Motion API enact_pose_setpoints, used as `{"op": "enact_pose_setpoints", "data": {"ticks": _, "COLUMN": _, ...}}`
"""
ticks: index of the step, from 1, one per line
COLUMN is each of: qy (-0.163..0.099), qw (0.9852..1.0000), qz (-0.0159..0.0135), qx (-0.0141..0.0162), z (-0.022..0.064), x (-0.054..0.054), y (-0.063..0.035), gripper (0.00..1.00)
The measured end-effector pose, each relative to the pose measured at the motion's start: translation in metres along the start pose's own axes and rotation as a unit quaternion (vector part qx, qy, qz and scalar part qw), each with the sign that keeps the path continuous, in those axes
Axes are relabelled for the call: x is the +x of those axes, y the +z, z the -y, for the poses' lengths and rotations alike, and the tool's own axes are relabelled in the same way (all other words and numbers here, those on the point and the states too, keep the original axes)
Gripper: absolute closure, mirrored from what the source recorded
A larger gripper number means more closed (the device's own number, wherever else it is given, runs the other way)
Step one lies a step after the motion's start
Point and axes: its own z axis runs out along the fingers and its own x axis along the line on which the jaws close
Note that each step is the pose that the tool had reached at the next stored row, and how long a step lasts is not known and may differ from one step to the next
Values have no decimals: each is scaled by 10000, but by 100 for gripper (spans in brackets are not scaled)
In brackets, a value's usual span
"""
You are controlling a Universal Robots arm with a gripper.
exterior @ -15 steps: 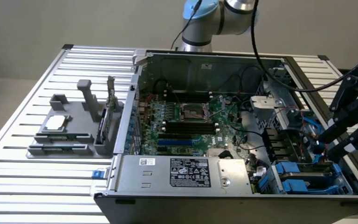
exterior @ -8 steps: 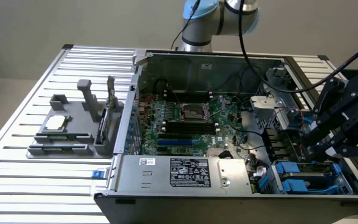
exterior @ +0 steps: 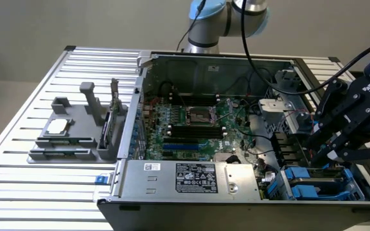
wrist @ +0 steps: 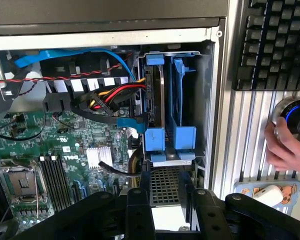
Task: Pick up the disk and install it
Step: 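Insert the first disk wire, then insert the second disk wire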
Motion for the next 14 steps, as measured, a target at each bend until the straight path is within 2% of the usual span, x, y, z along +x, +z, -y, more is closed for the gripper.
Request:
{"op": "enact_pose_setpoints", "data": {"ticks": 9, "qy": 0, "qw": 10000, "qz": 0, "qx": 0, "z": 0, "x": 0, "y": 0, "gripper": 64}}
{"op": "enact_pose_setpoints", "data": {"ticks": 12, "qy": 0, "qw": 10000, "qz": 0, "qx": 0, "z": 0, "x": 0, "y": 0, "gripper": 65}}
{"op": "enact_pose_setpoints", "data": {"ticks": 13, "qy": 0, "qw": 10000, "qz": 0, "qx": 0, "z": 2, "x": 0, "y": 1, "gripper": 73}}
{"op": "enact_pose_setpoints", "data": {"ticks": 14, "qy": 1, "qw": 10000, "qz": 0, "qx": 0, "z": 5, "x": 4, "y": 0, "gripper": 73}}
